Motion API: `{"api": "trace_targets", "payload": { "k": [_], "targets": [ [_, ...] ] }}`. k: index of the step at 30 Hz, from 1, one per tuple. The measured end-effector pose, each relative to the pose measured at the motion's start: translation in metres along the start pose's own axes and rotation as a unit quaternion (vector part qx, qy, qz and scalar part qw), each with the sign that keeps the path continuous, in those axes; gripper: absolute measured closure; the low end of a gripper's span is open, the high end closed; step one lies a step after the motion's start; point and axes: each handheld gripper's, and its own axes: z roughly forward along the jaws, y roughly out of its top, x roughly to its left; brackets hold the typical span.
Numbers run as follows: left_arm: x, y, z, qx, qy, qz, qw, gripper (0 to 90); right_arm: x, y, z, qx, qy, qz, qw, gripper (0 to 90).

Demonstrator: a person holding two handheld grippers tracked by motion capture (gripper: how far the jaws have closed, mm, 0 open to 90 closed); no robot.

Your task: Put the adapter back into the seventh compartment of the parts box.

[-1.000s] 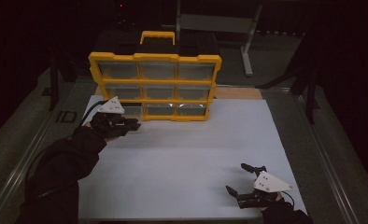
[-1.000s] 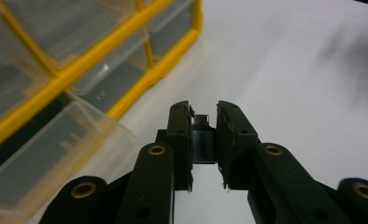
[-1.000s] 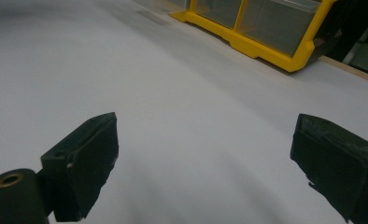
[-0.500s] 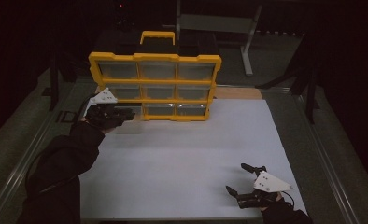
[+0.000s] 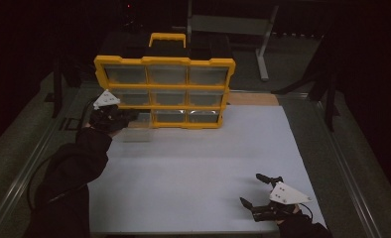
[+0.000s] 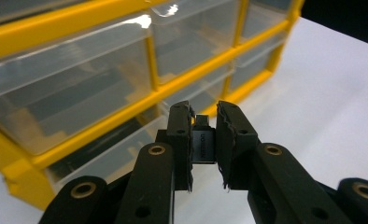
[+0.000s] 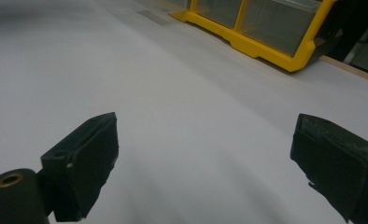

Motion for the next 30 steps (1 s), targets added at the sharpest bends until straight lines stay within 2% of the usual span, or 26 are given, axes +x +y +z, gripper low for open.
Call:
{"api": "trace_targets", "payload": {
  "k": [9,10,14,24,30],
  "targets": [
    [0.005,-0.009,0.01,-0.011,0.021,-0.019,0.9995,75.9,0.0,0.0,0.0,0.001,0.001,-0.001,1.0,7.8],
    [0.006,-0.01,0.012,-0.014,0.03,-0.021,0.9992,75.9,0.0,0.0,0.0,0.0,0.001,-0.001,1.0,7.8],
    [0.006,-0.013,0.016,-0.018,0.04,-0.027,0.9987,75.8,0.0,0.0,0.0,0.001,0.001,-0.001,1.0,7.8],
    [0.006,-0.02,0.023,-0.022,0.058,-0.033,0.9975,75.8,0.0,0.0,0.001,0.001,0.002,0.0,1.0,7.8],
    [0.006,-0.024,0.027,-0.021,0.06,-0.037,0.9973,75.8,0.0,0.0,0.0,0.002,0.002,0.0,1.0,7.8]
  ]
}}
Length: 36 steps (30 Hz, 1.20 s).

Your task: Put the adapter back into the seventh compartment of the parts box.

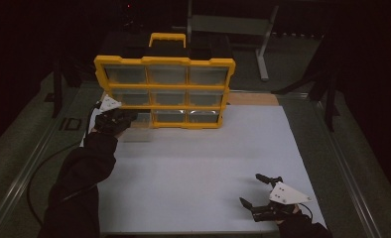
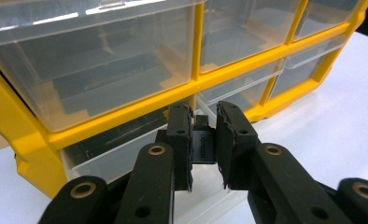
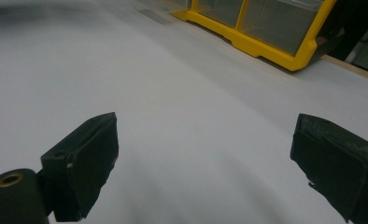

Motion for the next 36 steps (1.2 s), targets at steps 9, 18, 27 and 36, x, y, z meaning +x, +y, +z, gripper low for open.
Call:
{"api": "trace_targets", "payload": {
  "k": [9,18,27,36],
  "targets": [
    [0.001,-0.007,0.008,0.009,0.001,-0.008,0.9999,75.7,0.0,0.0,0.0,0.0,0.001,0.0,1.0,7.7],
    [-0.001,-0.011,0.017,0.029,0.003,-0.007,0.9995,75.7,0.0,0.0,0.0,0.002,0.001,0.0,1.0,7.8],
    [-0.001,-0.007,0.015,0.035,0.008,-0.011,0.9993,54.4,0.0,0.0,0.0,0.001,0.001,0.0,1.0,7.8],
    [-0.004,-0.004,0.007,0.043,0.019,-0.003,0.9989,21.0,0.0,0.0,0.0,0.002,0.0,0.0,1.0,7.8]
  ]
}}
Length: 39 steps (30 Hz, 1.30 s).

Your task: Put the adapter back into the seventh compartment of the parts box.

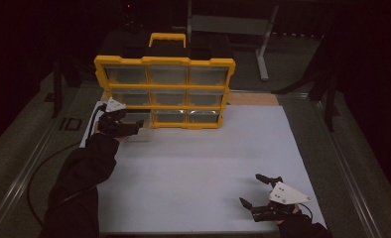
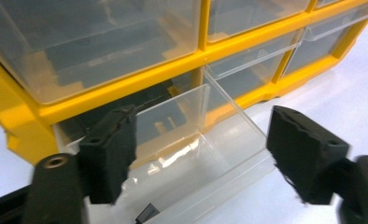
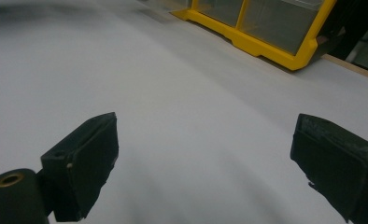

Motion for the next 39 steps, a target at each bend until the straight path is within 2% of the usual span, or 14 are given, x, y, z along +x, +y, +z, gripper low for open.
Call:
{"api": "trace_targets", "payload": {
  "k": [5,6,7,9,10,12,13,17,19,28,39],
  "targets": [
    [-0.002,0.002,-0.006,0.002,0.005,0.004,1.0,12.5,0.001,0.0,0.0,0.0,0.0,0.002,1.0,7.8],
    [-0.002,0.002,-0.008,0.001,-0.009,0.003,1.0,10.2,0.0,0.0,0.0,0.0,0.0,0.002,1.0,7.8],
    [-0.001,0.002,-0.009,0.004,-0.022,0.003,0.9998,0.0,0.0,0.0,0.0,-0.001,0.0,0.001,1.0,7.8],
    [-0.002,0.002,-0.013,0.001,-0.026,0.01,0.9996,0.0,0.0,0.0,0.0,-0.001,0.0,0.0,1.0,7.8],
    [-0.003,0.002,-0.015,0.001,-0.02,0.013,0.9997,0.0,0.0,0.0,0.0,-0.001,0.0,0.001,1.0,7.8],
    [-0.003,0.002,-0.019,-0.002,-0.028,0.014,0.9995,0.0,0.0,0.0,0.0,-0.001,0.0,-0.001,1.0,7.8],
    [-0.004,0.002,-0.02,-0.005,-0.024,0.015,0.9996,0.0,0.0,0.0,0.0,-0.002,0.0,-0.001,1.0,7.8],
    [-0.006,0.001,-0.026,-0.006,-0.033,0.016,0.9993,0.0,0.0,0.001,-0.001,-0.003,0.0,0.0,1.0,7.8],
    [-0.007,0.001,-0.027,-0.008,-0.028,0.018,0.9994,0.0,0.0,0.001,0.0,-0.003,0.0,0.0,1.0,7.8],
    [-0.015,-0.003,-0.039,-0.018,-0.054,0.028,0.998,0.0,0.0,0.001,0.0,-0.003,0.001,0.001,1.0,7.8],
    [-0.028,-0.015,-0.048,-0.022,-0.069,0.037,0.9967,0.0,0.001,0.001,0.0,-0.003,0.001,0.001,1.0,7.8]
  ]
}}
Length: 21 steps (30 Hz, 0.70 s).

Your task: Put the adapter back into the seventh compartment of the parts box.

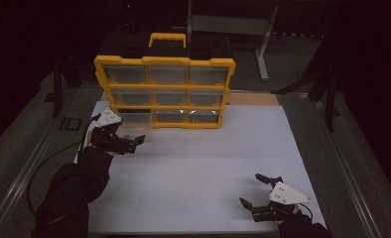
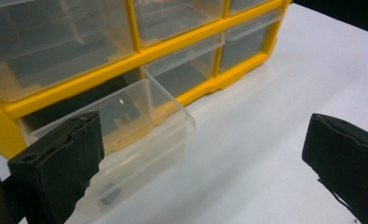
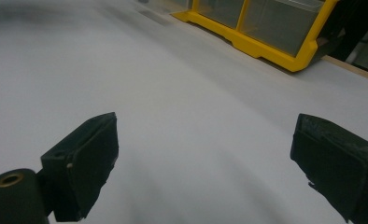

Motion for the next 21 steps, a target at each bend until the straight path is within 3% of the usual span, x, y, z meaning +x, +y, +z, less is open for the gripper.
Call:
{"api": "trace_targets", "payload": {
  "k": [21],
  "targets": [
    [-0.022,-0.033,-0.013,-0.002,-0.021,0.015,0.9997,0.0,0.0,0.0,0.0,0.001,0.0,-0.002,1.0,7.8]
  ]
}}
